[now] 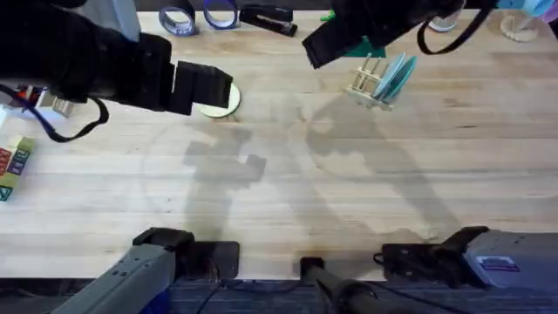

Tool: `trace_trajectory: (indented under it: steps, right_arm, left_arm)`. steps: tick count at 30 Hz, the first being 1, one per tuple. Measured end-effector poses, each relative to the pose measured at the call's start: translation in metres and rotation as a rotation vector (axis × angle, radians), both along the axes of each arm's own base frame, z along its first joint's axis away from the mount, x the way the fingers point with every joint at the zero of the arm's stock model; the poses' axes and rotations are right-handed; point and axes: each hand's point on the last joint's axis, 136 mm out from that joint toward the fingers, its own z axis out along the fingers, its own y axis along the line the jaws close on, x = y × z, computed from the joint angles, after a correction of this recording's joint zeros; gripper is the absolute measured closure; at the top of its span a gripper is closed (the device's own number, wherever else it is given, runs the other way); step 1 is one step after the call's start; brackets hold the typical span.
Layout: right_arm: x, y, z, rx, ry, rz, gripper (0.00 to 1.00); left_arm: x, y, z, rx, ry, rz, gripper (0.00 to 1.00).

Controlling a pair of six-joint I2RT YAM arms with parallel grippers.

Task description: Pick up the plates from the table one by one and place each into a slot on the dish rack.

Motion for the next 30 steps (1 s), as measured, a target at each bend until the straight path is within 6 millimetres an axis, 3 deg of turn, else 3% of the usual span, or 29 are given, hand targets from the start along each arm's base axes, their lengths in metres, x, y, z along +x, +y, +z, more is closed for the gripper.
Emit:
trace_trajectory:
  steps: [3, 7, 8, 12, 14, 30]
  right_arm:
    - [-0.0024, 0.0035, 0.0003, 0.013, 0.007, 0.023, 0.100]
    - [-0.0037, 0.0054, 0.0005, 0.018, 0.008, 0.039, 0.011]
    - [-0.0038, 0.0055, 0.0005, 0.018, 0.008, 0.040, 0.010]
    - [-0.0043, 0.0064, 0.0007, 0.021, 0.009, 0.046, 0.008]
    - [-0.0043, 0.0064, 0.0007, 0.021, 0.009, 0.046, 0.008]
    - [-0.0044, 0.0064, 0.0007, 0.022, 0.010, 0.046, 0.007]
  left_arm:
    - [0.0000, 0.0000, 0.0000, 0.000, 0.000, 0.000, 0.008]
    - [0.0000, 0.0000, 0.0000, 0.000, 0.000, 0.000, 0.007]
    - [0.0000, 0.0000, 0.0000, -0.001, 0.000, 0.002, 0.061]
    - [0.0000, 0.0000, 0.0000, 0.000, 0.000, 0.000, 0.688]
    - [-0.0001, 0.0001, -0.0001, 0.003, 0.000, -0.003, 0.927]
    - [0.0029, 0.0041, -0.0045, -0.049, 0.037, 0.058, 0.959]
